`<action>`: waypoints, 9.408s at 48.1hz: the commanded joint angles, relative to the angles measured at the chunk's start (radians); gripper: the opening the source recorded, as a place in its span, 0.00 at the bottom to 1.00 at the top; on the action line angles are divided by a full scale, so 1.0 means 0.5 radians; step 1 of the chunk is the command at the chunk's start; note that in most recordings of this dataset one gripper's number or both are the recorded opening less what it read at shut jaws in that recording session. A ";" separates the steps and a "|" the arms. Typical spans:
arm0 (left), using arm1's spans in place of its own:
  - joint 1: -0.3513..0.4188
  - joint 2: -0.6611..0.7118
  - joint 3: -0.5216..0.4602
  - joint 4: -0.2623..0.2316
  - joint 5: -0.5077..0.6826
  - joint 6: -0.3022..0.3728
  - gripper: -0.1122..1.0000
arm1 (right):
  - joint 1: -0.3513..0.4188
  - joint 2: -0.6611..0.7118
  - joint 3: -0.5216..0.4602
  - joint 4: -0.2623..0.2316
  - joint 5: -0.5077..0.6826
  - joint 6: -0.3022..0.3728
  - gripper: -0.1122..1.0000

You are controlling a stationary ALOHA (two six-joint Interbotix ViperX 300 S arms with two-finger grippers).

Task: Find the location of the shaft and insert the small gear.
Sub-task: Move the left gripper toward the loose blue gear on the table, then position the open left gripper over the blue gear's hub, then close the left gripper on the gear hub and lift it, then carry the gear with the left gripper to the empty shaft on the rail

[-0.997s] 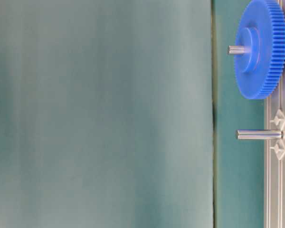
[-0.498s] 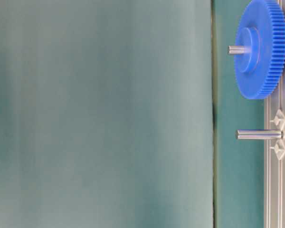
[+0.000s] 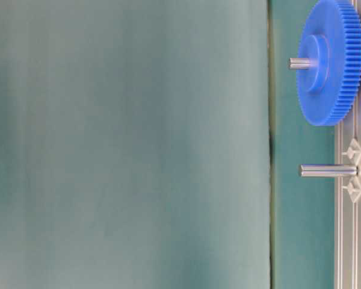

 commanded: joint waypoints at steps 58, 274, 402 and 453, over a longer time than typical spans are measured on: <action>-0.114 1.129 -0.887 0.006 0.586 -0.209 0.10 | -0.012 -0.031 0.009 0.003 0.126 0.018 0.12; -0.101 1.838 -1.509 0.006 1.258 0.000 0.94 | -0.012 -0.141 0.083 0.003 0.187 0.025 0.12; 0.061 1.519 -2.141 0.031 2.095 0.353 0.67 | -0.012 -0.150 0.080 0.003 0.187 0.025 0.12; 0.273 1.644 -2.163 0.034 2.028 0.543 0.67 | -0.012 -0.175 0.083 0.003 0.187 0.025 0.12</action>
